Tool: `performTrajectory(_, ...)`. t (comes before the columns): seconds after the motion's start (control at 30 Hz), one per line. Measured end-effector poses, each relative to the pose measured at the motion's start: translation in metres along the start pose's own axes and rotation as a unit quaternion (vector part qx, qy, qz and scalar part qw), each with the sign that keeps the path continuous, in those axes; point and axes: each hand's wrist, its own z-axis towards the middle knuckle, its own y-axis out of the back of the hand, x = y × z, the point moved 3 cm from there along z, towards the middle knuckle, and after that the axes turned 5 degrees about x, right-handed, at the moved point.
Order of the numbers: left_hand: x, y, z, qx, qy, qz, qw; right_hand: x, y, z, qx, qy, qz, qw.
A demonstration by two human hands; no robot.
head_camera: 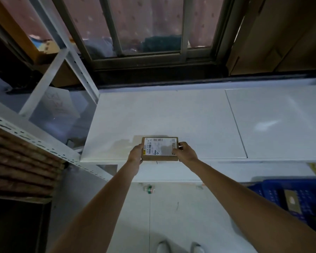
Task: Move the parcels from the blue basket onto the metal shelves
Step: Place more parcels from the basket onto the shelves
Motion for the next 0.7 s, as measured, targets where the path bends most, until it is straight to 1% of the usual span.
performTrajectory(0.17, -0.001, 0.001, -0.004, -0.003, -0.009, 0.018, 1.000, -0.002, -0.001, -0.003, 0.005, 0.012, -0.008, 1.000)
performTrajectory(0.27, -0.011, 0.002, -0.010, -0.019, -0.023, 0.032, 0.999, 0.001, 0.006, -0.006, 0.010, 0.010, -0.008, 1.000)
performTrajectory(0.43, -0.036, 0.005, -0.027, -0.022, -0.051, 0.073, 0.996, 0.008, 0.031, -0.021, -0.017, 0.013, -0.005, 1.000)
performTrajectory(0.53, -0.049, 0.002, -0.036, -0.048, -0.075, 0.116, 0.989, 0.008, 0.044, -0.034, -0.022, 0.014, -0.002, 1.000)
performTrajectory(0.7, -0.075, -0.034, -0.069, -0.041, -0.131, 0.126, 0.983, 0.000, 0.087, -0.073, -0.048, 0.029, 0.031, 0.998)
